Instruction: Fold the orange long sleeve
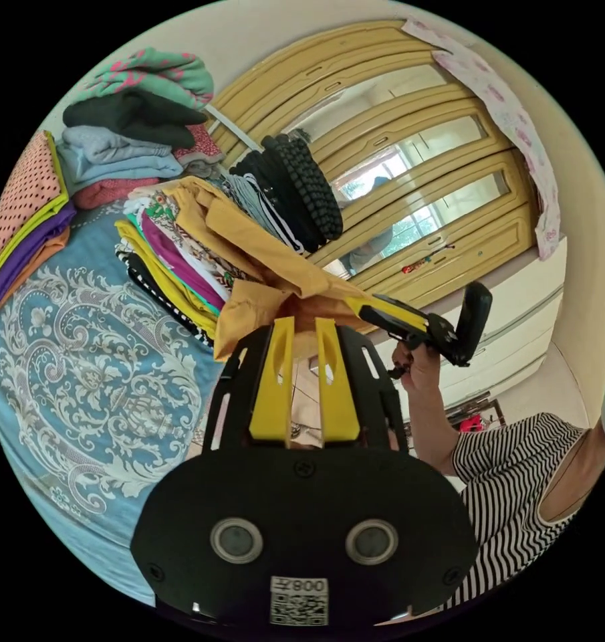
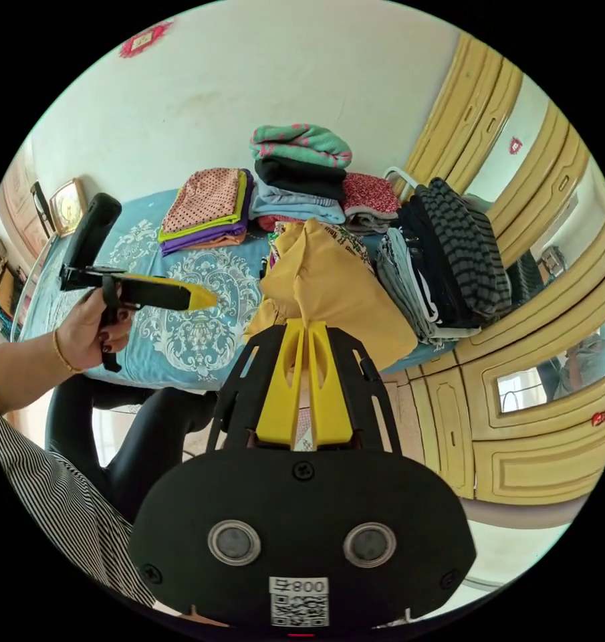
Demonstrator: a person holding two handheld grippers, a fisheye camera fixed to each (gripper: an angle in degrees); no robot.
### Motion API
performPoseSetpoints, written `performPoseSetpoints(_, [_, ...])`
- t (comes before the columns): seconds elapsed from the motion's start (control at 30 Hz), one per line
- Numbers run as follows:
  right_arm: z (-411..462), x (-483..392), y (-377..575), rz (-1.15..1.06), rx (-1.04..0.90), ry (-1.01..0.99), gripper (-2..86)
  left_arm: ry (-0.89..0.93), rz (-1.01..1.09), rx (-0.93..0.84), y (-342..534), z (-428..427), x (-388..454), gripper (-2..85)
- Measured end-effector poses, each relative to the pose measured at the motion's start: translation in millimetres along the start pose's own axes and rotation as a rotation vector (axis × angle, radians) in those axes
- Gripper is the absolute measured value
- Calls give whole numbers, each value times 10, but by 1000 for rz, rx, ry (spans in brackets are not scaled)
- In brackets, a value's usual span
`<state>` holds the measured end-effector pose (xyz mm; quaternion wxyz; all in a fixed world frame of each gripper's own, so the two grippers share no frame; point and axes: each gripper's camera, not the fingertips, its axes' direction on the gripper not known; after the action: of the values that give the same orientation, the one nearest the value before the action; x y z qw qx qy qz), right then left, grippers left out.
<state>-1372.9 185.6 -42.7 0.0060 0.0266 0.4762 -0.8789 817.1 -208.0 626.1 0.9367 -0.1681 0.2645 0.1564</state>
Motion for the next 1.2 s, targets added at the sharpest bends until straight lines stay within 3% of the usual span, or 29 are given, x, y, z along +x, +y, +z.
performPoseSetpoints(0.23, [-347,595,308,105,78,-65,6,54,-136,74,-74,-384,-706,78])
performPoseSetpoints(0.7, [-767,2007,326,274,201,-197,7,164,-348,46,61,-495,-1934,69])
performPoseSetpoints(0.87, [-839,2469,167,291,217,-221,7,237,-415,42,497,-631,-2319,16])
performPoseSetpoints(1.2, [-1183,3191,-131,312,276,-203,7,357,-286,195,1865,-1642,-2339,5])
